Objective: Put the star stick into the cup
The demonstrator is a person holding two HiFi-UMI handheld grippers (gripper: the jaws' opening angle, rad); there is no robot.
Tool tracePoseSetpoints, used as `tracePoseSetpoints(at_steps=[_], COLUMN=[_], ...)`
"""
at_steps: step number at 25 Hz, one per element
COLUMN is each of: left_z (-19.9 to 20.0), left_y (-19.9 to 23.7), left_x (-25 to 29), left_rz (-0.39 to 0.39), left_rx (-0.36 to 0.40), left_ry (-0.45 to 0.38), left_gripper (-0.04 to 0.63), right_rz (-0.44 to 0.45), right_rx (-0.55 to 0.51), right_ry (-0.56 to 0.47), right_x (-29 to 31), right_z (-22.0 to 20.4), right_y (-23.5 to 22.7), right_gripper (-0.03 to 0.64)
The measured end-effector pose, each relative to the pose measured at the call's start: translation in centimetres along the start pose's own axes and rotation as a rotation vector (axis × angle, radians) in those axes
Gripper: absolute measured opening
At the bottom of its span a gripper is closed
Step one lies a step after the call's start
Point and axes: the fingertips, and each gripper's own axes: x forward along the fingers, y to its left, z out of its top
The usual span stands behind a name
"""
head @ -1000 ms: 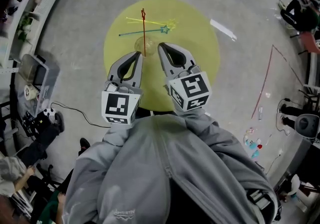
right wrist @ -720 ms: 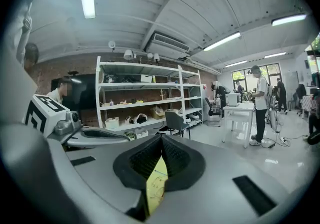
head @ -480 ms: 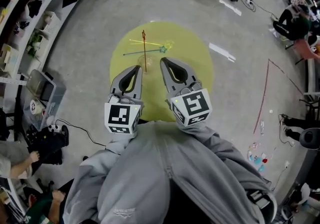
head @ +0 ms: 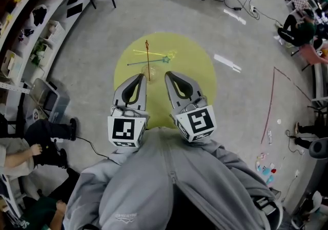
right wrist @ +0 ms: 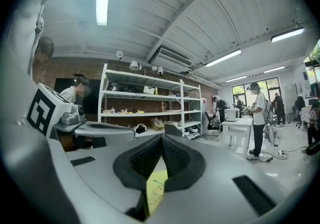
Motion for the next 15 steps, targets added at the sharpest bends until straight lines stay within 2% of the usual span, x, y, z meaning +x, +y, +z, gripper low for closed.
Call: tracePoseSetpoints(at_steps=[8, 15], left_z=[-0.55, -0.28], left_y=[-0.54, -0.23], left_x=[-0.50, 0.05], left_rz=[-0.015, -0.019], left_rx=[0.023, 0.013], left_ry=[-0.010, -0.021], left_gripper=[0.017, 0.017], right_rz=[0.000, -0.002], right_rx=[-0.003, 0.000], right_ry=[-0.005, -0.009], right_x=[-0.31, 0.17], right_z=[-0.51, -0.51], right_y=[0.96, 0.44], right_gripper=[0.032, 0.032])
